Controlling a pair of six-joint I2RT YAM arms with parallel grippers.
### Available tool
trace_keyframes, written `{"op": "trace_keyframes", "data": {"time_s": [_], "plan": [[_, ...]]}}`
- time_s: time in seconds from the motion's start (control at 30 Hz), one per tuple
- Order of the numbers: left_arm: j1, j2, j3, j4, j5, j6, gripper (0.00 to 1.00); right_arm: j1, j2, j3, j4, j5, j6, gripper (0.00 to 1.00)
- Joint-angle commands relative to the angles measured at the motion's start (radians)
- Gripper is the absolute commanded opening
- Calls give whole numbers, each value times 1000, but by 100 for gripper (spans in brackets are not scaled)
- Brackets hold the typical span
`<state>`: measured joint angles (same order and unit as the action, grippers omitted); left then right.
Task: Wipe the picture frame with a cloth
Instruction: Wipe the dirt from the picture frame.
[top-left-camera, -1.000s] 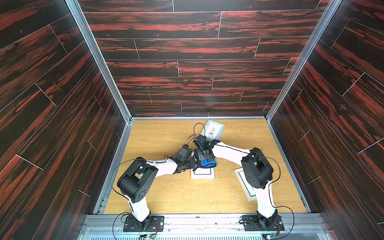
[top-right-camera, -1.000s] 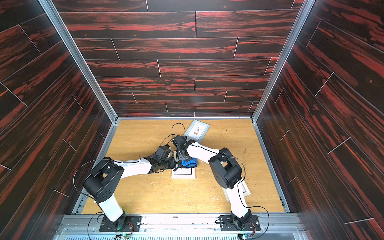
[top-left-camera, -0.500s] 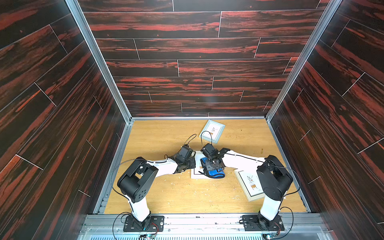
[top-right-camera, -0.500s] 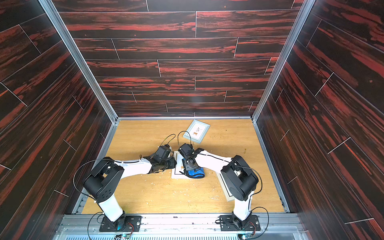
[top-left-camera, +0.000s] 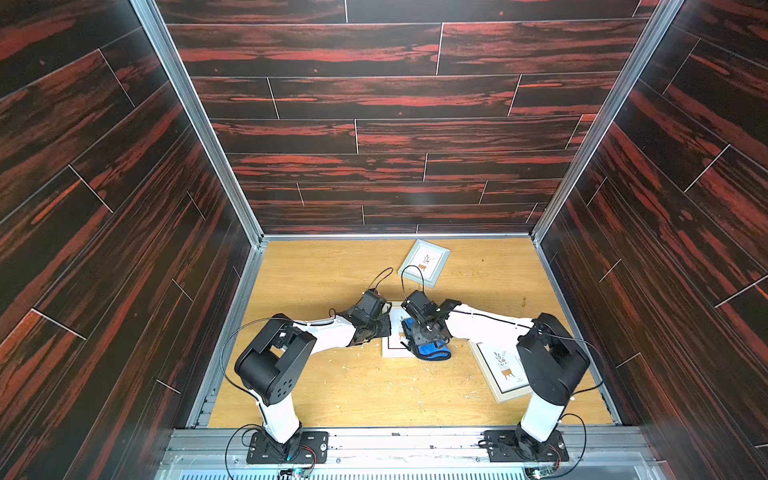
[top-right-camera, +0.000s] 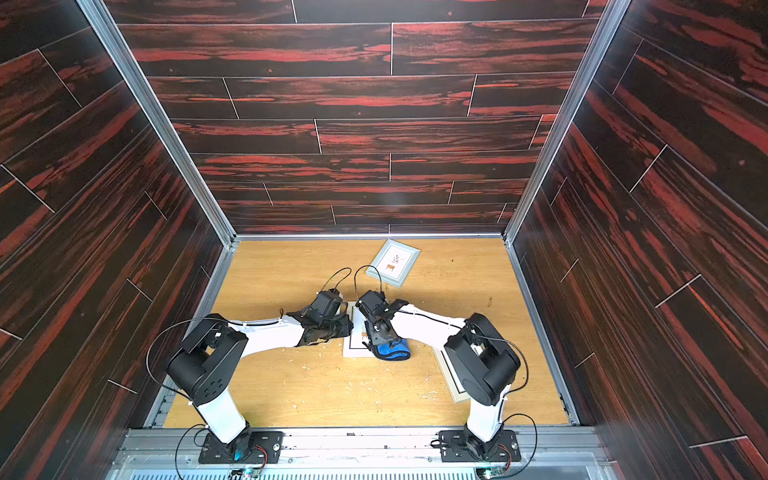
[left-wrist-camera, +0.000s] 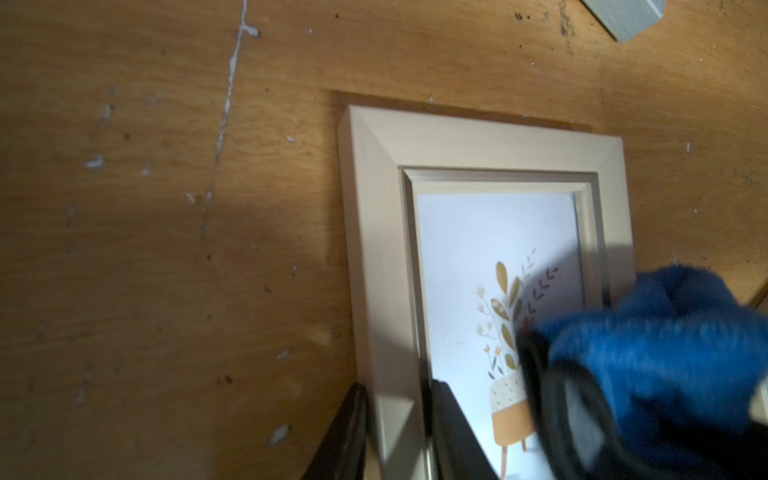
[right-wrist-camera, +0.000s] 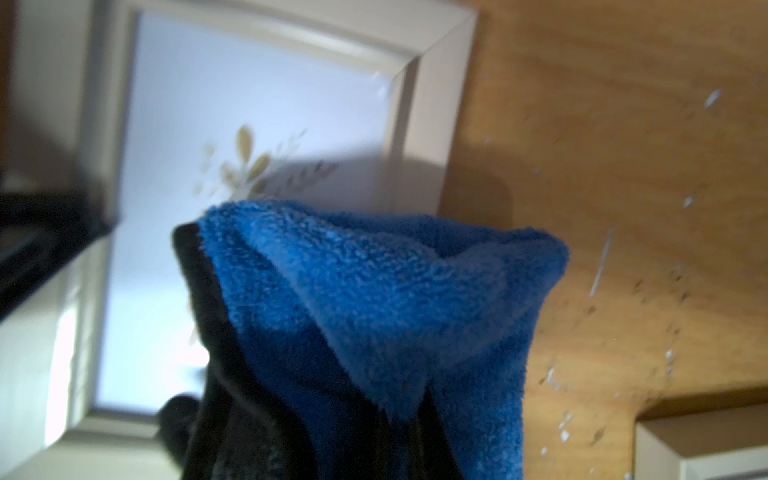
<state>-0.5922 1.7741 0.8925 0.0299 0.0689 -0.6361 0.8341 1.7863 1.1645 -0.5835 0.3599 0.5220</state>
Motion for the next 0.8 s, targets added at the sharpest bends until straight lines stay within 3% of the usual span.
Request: {"op": "trace_keyframes", "data": {"time_s": [0.0,0.1,0.23,0.43,0.63,0.77], "plan": [[22,41,-30,-174,-101,16,28,7,-3,16,-17,-20,43,0],[21,42,-30,-174,-103,9,28,-26,36,71,-33,64,56,0],[19,38,-27,-190,-115,-8,28,-97,81,136,9,28,12,0],[-2,24,-11,-258,-177,-76,29,-103,183,274,-39,36,-28,0],[-14,32,11,-297,-231,-123,30,-68,37,126,-67,24,-7,0],[-15,43,10,-286,-229,-145,30,-27,-37,39,-67,-52,37,0]]}}
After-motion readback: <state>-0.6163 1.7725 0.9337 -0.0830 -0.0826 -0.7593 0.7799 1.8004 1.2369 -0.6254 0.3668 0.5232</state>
